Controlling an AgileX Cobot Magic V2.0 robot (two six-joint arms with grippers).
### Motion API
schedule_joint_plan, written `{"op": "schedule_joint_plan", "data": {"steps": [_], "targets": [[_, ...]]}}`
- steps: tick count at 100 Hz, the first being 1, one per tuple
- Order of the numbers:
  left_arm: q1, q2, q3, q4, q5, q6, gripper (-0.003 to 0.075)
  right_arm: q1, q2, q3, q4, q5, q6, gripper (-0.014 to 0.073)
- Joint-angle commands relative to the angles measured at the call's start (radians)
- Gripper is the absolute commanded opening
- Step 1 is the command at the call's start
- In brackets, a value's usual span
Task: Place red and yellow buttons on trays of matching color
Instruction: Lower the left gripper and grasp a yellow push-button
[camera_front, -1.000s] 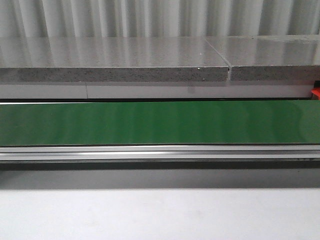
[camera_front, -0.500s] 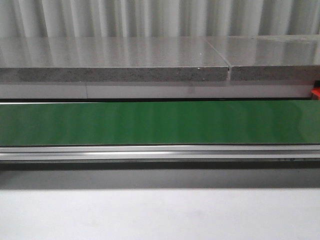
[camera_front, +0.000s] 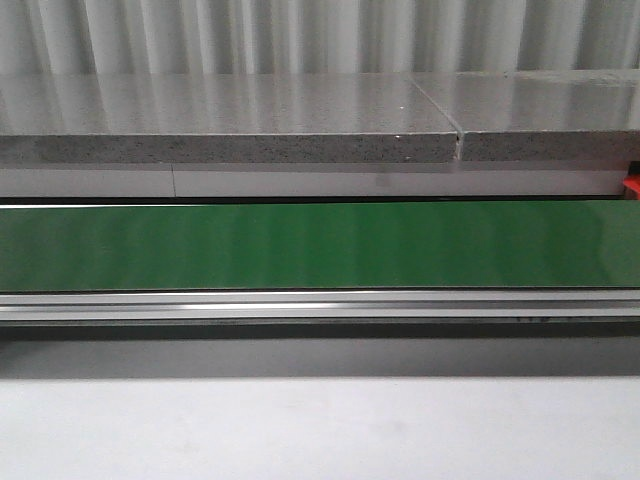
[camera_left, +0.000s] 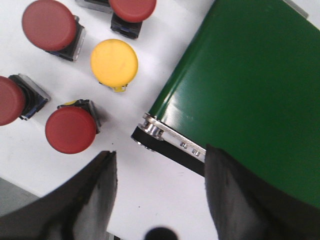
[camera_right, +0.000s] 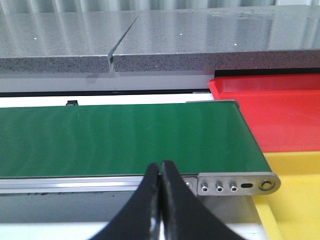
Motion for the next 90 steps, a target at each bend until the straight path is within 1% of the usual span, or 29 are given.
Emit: {"op": "schedule_joint_plan", "data": {"steps": [1,17,29,34,42,49,55,63,90], "targets": [[0.012,0.013,-0.062,-0.026,-0.002,-0.012,0.0388,0.004,-0.008,-0.016,-0.005,-0.080,-0.004,-0.0067],[0.012,0.103,-0.126,-0.011,0.085,-0.012,0.0388,0.004,-0.008,-0.016,-0.005,-0.080,-0.004,-0.0067],[0.012,0.145,-0.161,0.004,0.098,-0.012,0.0395,0.004,-0.008,-0.016,-0.005,-0.080,-0.004,-0.0067],[0.012,0.151,-0.169,0.004,0.093,-0.012,0.0419,0.004,-0.008,-0.016,-0.005,-0.080,-0.004,-0.0067],[0.012,0.163,-0.185,0.017,0.086,-0.012,0.0491,0.004,-0.008,-0.016,-0.005,-0.080,-0.004,-0.0067],[0.012,0.177,-0.200,0.023,0.079,-0.012,0.0531,0.004,-0.008,-0.016,-0.005,-0.080,-0.004,-0.0067],[0.014,0.196,-0.217,0.023,0.088,-0.026,0.0534,0.004,-0.008,-0.016,-0.005,-0.080,-0.004,-0.0067],[0.019,0.219,-0.232,0.023,0.108,-0.086,0.0533,0.004,-0.008,-0.016,-0.005,-0.080,-0.004,-0.0067],[0.042,0.298,-0.235,0.023,0.143,-0.094,0.0533,0.004,-0.008,-0.016,-0.005,-0.080,-0.004,-0.0067]]}}
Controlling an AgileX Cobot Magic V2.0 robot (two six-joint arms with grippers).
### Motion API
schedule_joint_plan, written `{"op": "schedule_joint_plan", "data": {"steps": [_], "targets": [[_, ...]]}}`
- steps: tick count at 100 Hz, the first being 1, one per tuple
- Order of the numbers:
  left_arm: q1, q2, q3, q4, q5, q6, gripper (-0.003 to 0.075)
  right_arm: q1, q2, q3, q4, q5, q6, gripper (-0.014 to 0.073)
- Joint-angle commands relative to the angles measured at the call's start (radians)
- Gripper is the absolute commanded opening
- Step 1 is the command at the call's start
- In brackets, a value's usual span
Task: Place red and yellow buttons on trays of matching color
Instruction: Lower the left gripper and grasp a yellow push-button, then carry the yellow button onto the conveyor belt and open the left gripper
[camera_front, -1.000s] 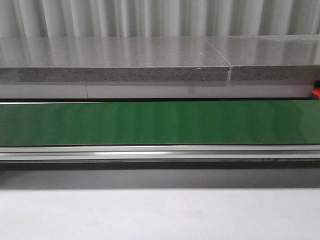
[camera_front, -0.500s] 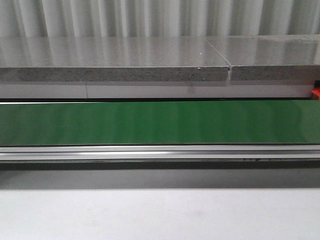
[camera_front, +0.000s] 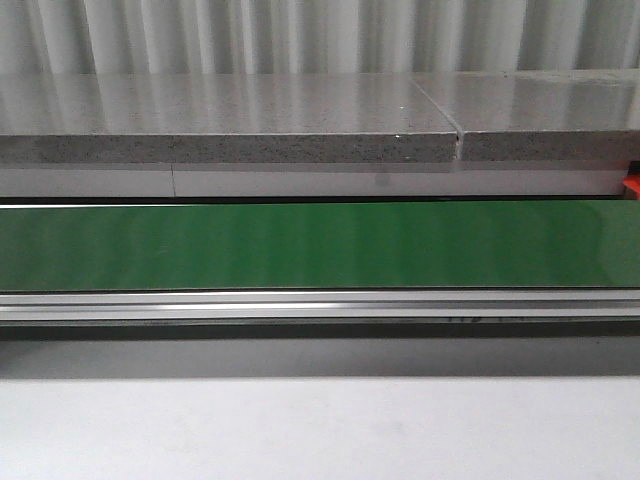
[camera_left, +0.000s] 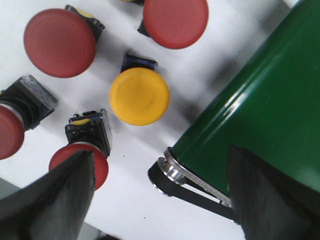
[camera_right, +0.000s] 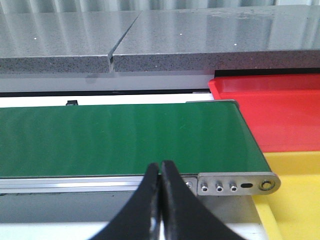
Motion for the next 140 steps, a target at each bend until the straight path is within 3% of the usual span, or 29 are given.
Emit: {"op": "schedule_joint_plan", "data": {"steps": [1,68,115,140], "targets": [[0.012,-0.014,-0.029,-0.006,0.019,-0.014,0.0533,0.004,-0.008,-0.016,-0.005,-0.080,-0.004,-0.0067],[0.017,0.094,-0.031,0.003,-0.113,-0.014,0.0518,0.004,-0.008,-0.016,-0.005,-0.080,-0.004,-0.0067],[0.017,0.107,-0.031,0.003,-0.122,-0.014,0.0232,0.004,-0.008,-0.016,-0.005,-0.080,-0.004,-0.0067],[0.017,0.105,-0.031,0.003,-0.122,-0.002,0.0218,0.004,-0.008,-0.016,-0.005,-0.080,-0.004,-0.0067]]}}
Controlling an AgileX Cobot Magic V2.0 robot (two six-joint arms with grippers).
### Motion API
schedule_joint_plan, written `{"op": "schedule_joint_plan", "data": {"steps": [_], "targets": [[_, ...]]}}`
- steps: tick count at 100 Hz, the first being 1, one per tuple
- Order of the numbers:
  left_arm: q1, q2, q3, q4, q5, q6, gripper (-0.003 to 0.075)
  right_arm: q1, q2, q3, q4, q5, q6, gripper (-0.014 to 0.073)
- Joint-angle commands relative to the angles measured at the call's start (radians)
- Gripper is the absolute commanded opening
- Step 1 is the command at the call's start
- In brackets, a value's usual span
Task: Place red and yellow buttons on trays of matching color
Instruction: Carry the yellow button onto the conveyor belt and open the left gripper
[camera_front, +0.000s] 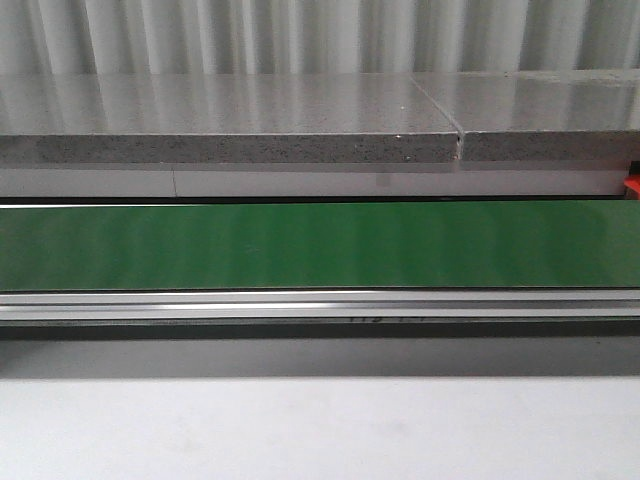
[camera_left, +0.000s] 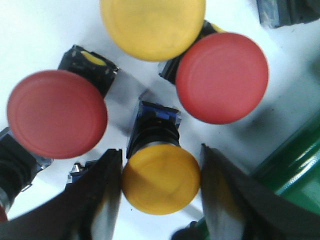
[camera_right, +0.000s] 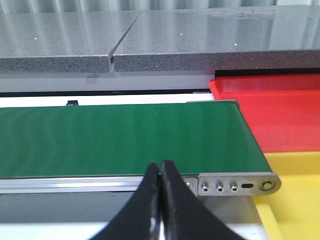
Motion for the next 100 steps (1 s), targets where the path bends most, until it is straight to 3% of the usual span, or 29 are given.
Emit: {"op": "schedule_joint_plan", "data": {"steps": [1,49,100], "targets": [[0.003,-0.042,-0.026,-0.009,0.006,0.000,0.0218,0.004,-0.008,-0.016,-0.005,-0.080,-0.004,-0.0067],[-0.009,-0.217,-0.026,-0.007,0.026,0.111,0.0218,0.004,-0.008,-0.016,-0.005,-0.080,-0.004,-0.0067],[-0.230,-0.328,-0.033,0.003,0.058,0.161,0.0217,0.004,-0.008,-0.016,-0.005,-0.080,-0.004,-0.0067]]}}
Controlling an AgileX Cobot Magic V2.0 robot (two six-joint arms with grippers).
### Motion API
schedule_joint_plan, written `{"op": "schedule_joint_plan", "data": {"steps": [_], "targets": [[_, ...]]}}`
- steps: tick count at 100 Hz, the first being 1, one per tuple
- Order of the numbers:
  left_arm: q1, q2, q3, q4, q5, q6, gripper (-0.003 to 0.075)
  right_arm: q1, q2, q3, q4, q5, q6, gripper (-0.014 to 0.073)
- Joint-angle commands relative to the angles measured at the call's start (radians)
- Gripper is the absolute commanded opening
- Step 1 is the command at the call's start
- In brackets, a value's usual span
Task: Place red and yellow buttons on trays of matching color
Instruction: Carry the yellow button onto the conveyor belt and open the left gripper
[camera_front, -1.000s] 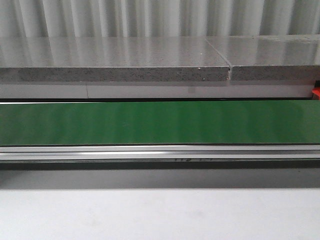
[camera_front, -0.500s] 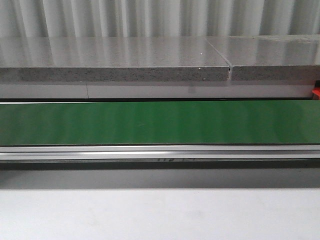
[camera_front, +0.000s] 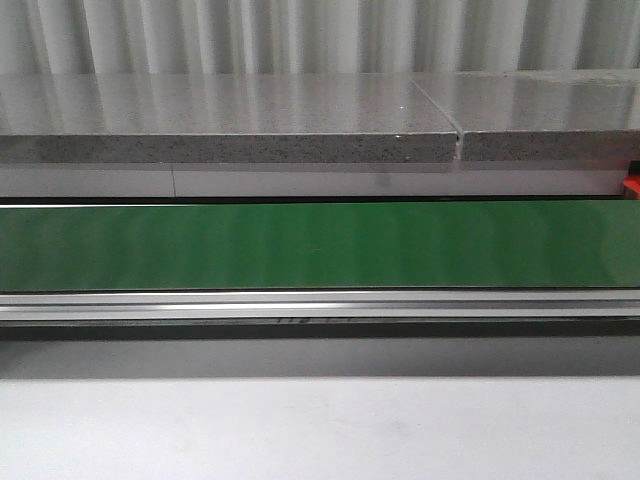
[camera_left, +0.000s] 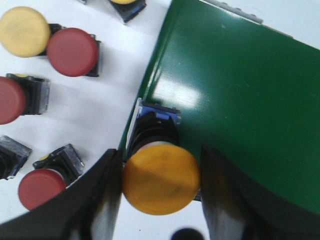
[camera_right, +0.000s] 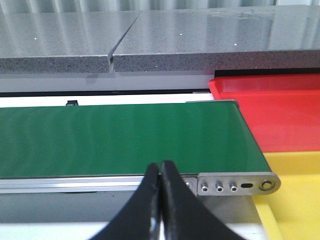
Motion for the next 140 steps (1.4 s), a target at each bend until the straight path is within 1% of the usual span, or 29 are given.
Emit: {"op": "schedule_joint_plan", "data": {"steps": [1,13,31,38,43,50,62,65,69,85,101,118,127,140], "targets": [[-0.036,-0.036,-0.032,-0.008,-0.018,0.002,0.0217,0.004,-0.008,-0.016,-0.005,-0.080,-0.004,-0.0067],[-0.057,-0.014,-0.032,-0.008,-0.020,0.004,0.0217,0.004,-0.008,-0.016,-0.005,-0.080,-0.004,-0.0067],[-0.057,0.027,-0.036,-0.019,-0.018,0.015,0.0218,0.004,-0.008,-0.016,-0.005,-0.080,-0.004,-0.0067],[-0.057,0.035,-0.038,-0.030,-0.028,0.017,0.0234,0.004,-0.008,-0.016,-0.005,-0.080,-0.004,-0.0067],[-0.057,0.037,-0.038,-0.062,-0.043,0.026,0.0266,0.004,-0.008,-0.016,-0.005,-0.080,-0.004,-0.0067],[-0.057,0.037,-0.038,-0.104,-0.065,0.053,0.0343,0.004,-0.008,-0.016,-0.005,-0.080,-0.004,-0.0067],[-0.057,0.037,-0.040,-0.127,-0.095,0.059,0.0522,0.004,-0.008,-0.016,-0.005,-0.080,-0.004,-0.0067],[-0.057,0.037,-0.040,-0.127,-0.099,0.059,0.0549,0.004,-0.008,-0.016,-0.005,-0.080,-0.004,-0.0067],[-0.057,0.037,-0.040,-0.127,-0.104,0.059,0.0567,0.004,-0.008,-0.016,-0.005,-0.080,-0.004,-0.0067],[-0.051,0.024,-0.044,-0.127,-0.149,0.034,0.0566,0.004,-0.008,-0.016,-0.005,-0.080,-0.004,-0.0067],[0.005,0.024,-0.092,-0.105,-0.116,-0.115,0.0566,0.004,-0.008,-0.016,-0.005,-0.080,-0.004,-0.0067],[0.096,0.044,-0.117,-0.105,0.000,-0.284,0.0566,0.004,-0.008,-0.016,-0.005,-0.080,-0.004,-0.0067],[0.110,0.061,-0.121,-0.085,0.013,-0.327,0.0566,0.004,-0.008,-0.016,-0.005,-0.080,-0.004,-0.0067],[0.110,0.080,-0.121,-0.036,0.011,-0.434,0.0566,0.004,-0.008,-0.016,-0.005,-0.080,-0.004,-0.0067]]}}
